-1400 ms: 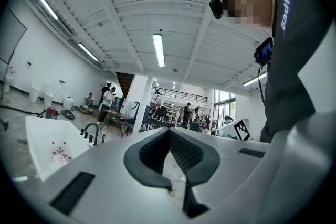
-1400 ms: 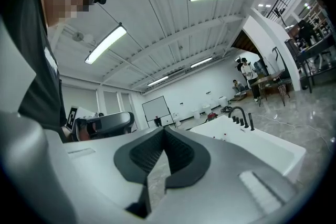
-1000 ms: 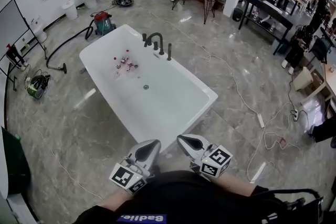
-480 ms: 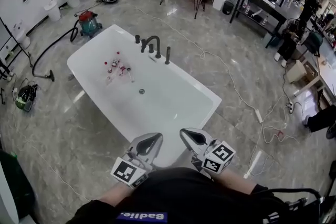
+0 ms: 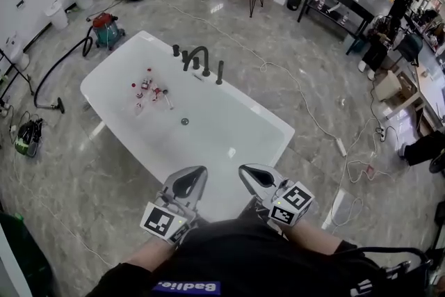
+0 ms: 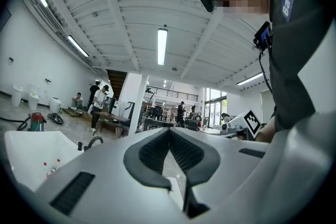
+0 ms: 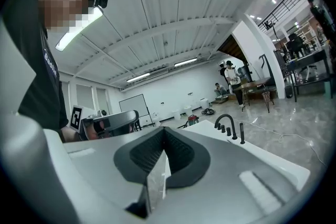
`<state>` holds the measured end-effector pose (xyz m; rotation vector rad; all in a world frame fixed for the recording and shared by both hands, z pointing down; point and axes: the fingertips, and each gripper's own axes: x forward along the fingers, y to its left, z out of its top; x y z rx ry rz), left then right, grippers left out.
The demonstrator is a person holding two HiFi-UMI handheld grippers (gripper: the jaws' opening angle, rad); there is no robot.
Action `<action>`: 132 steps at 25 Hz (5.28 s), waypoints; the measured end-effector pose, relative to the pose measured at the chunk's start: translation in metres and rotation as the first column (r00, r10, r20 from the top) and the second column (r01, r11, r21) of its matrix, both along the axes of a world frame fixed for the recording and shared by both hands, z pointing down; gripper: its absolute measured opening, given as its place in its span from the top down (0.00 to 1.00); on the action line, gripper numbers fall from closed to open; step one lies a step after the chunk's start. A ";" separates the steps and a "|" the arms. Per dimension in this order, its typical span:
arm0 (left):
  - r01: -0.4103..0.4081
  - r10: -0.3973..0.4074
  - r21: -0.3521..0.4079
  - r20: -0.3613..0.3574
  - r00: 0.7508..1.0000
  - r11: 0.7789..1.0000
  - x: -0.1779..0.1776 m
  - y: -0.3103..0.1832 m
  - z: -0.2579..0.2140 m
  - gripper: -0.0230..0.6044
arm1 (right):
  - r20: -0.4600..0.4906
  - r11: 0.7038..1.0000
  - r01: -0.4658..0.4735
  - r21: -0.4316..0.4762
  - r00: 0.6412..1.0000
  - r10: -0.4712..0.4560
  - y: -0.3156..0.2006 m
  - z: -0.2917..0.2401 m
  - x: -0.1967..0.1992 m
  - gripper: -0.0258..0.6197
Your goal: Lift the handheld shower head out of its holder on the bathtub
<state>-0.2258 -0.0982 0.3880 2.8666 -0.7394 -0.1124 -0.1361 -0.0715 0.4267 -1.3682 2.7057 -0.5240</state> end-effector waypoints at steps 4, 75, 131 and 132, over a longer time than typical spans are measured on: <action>0.003 -0.003 0.001 0.017 1.000 1.000 0.017 -0.007 0.000 0.95 | 0.014 0.999 0.038 0.003 0.999 -0.038 -0.017 0.001 0.010 0.96; 0.170 -0.134 -0.104 0.290 0.948 0.980 0.241 -0.356 0.149 0.66 | 0.047 0.998 0.046 -0.049 0.998 -0.044 -0.186 0.097 0.220 0.96; 0.492 -0.223 -0.230 0.681 0.698 0.840 0.333 -0.649 0.475 0.63 | 0.038 0.939 -0.121 -0.322 0.989 0.140 -0.237 0.251 0.367 0.96; 0.501 -0.231 -0.215 0.693 0.683 0.838 0.333 -0.649 0.474 0.72 | 0.043 0.938 -0.118 -0.326 0.989 0.140 -0.236 0.252 0.367 0.96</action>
